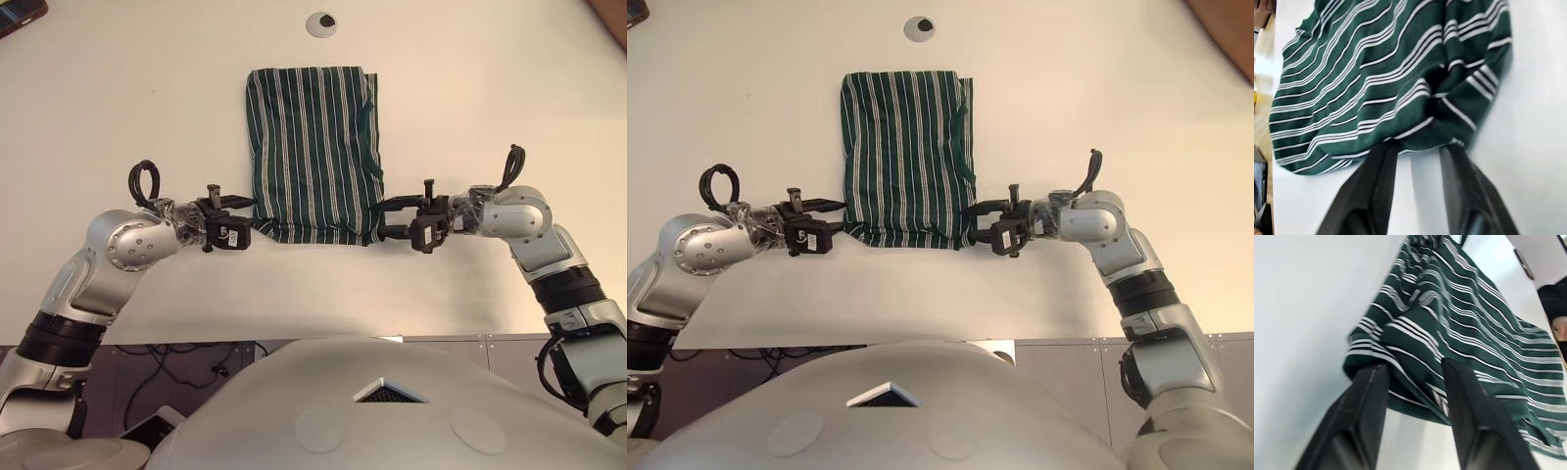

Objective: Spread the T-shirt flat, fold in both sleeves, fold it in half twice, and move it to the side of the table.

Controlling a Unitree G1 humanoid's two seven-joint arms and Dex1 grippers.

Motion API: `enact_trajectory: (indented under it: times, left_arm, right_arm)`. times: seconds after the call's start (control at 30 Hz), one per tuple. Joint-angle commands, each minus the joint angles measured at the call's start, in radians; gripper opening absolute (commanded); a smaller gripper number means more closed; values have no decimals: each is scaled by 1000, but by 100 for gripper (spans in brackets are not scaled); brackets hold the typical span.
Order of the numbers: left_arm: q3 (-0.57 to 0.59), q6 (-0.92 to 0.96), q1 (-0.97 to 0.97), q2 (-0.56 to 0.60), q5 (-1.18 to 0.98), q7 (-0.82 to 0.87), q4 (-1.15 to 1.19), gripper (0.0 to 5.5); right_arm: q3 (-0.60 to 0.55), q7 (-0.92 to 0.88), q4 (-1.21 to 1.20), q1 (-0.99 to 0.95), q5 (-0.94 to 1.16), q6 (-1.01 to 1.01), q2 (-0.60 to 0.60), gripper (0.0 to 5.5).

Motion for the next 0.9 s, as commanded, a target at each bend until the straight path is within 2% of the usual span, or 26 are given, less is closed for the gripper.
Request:
enact_trajectory:
  times: [0.03,0.17,0.27,0.4,0.53,0.6,0.77,0.9]
  left_arm:
    - [-46,-13,-22,10,37,-51,14,82]
    - [-61,-4,-38,5,27,-83,6,20]
    - [-66,3,-35,8,24,-99,9,0]
    - [-54,30,-13,15,-16,-125,5,0]
    - [33,294,63,36,-312,-262,-128,0]
    - [81,393,79,45,-422,-299,-163,0]
    - [249,671,-16,-28,-662,-238,-141,0]
    - [322,834,-193,-145,-778,-111,-61,0]
  right_arm:
    - [19,22,19,-33,-7,-37,-38,110]
    - [23,29,31,-50,5,15,-25,45]
    - [21,41,26,-56,35,131,-7,5]
    - [20,131,-25,-58,148,341,-12,2]
    - [26,377,-208,-42,359,681,-116,2]
    - [12,419,-253,-56,426,812,-122,2]
    - [-122,287,-208,-230,637,1232,13,2]
    - [-178,199,-41,-365,650,1328,110,2]
